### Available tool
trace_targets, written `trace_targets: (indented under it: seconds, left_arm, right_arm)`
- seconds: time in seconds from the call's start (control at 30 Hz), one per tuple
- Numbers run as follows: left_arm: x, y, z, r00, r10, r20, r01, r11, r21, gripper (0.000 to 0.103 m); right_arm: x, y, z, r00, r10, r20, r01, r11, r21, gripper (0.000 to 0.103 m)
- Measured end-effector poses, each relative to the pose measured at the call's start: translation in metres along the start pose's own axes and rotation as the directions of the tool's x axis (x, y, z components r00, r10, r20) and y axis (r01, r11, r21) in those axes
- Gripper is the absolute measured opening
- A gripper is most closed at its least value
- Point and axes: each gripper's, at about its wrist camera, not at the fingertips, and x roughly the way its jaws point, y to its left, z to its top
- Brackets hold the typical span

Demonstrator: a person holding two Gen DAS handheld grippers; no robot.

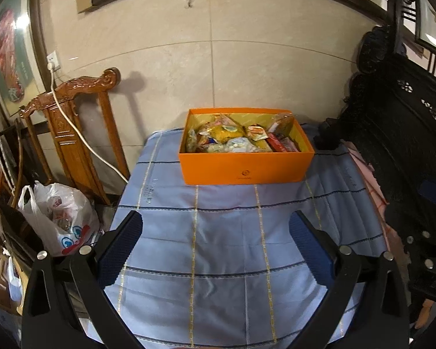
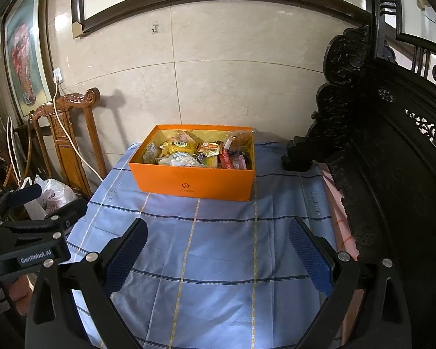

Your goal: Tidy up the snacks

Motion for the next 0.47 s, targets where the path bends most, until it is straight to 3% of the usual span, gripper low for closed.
trace_targets:
  seconds: [0.3, 0.47]
  left_arm:
    - [-0.003, -0.012, -0.001, 0.999, -0.05, 0.01, 0.049, 0.997, 0.055, 0.099]
    - [-0.002, -0.01, 0.0, 0.999, -0.043, 0.01, 0.042, 0.998, 0.051, 0.099]
  right_arm:
    - [0.0, 0.0, 0.0, 1.0, -0.002, -0.001, 0.002, 1.0, 0.0, 0.098]
    - [0.001, 0.0, 0.0, 1.0, -0.003, 0.001, 0.003, 1.0, 0.003, 0.098]
